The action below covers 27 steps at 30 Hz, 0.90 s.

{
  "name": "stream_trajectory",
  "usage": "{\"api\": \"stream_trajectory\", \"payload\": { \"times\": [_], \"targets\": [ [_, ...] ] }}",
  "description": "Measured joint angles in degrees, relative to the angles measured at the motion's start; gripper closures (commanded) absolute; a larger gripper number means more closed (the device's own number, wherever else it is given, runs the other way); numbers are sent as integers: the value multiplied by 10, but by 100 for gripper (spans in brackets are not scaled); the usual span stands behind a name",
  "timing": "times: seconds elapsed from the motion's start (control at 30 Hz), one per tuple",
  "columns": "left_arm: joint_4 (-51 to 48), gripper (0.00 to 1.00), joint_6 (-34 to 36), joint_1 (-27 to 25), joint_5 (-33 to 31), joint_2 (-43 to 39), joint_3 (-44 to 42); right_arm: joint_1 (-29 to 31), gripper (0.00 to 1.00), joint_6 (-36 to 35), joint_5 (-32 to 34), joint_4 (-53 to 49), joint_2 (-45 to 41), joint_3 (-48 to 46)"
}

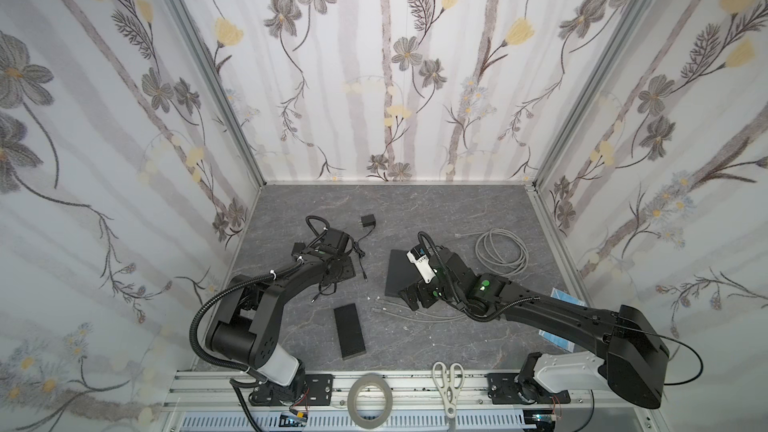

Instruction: Insert the plug into the switch port

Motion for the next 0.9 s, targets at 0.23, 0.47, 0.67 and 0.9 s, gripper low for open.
{"api": "stream_trajectory", "payload": {
  "times": [0.23,0.47,0.67,0.9],
  "targets": [
    [69,33,-14,-19,104,42,26,0,0,1,1,-1,-26,-17],
    [51,30,-16,-27,88,5,56,4,0,15,3,0,-33,-29],
    [12,28,-16,-11,67,-99,32,26,9,26,-1,1,42,17],
    [-60,15,-19,18,78,-301,19,65,24,59,-11,-5,202,158]
  ]
}}
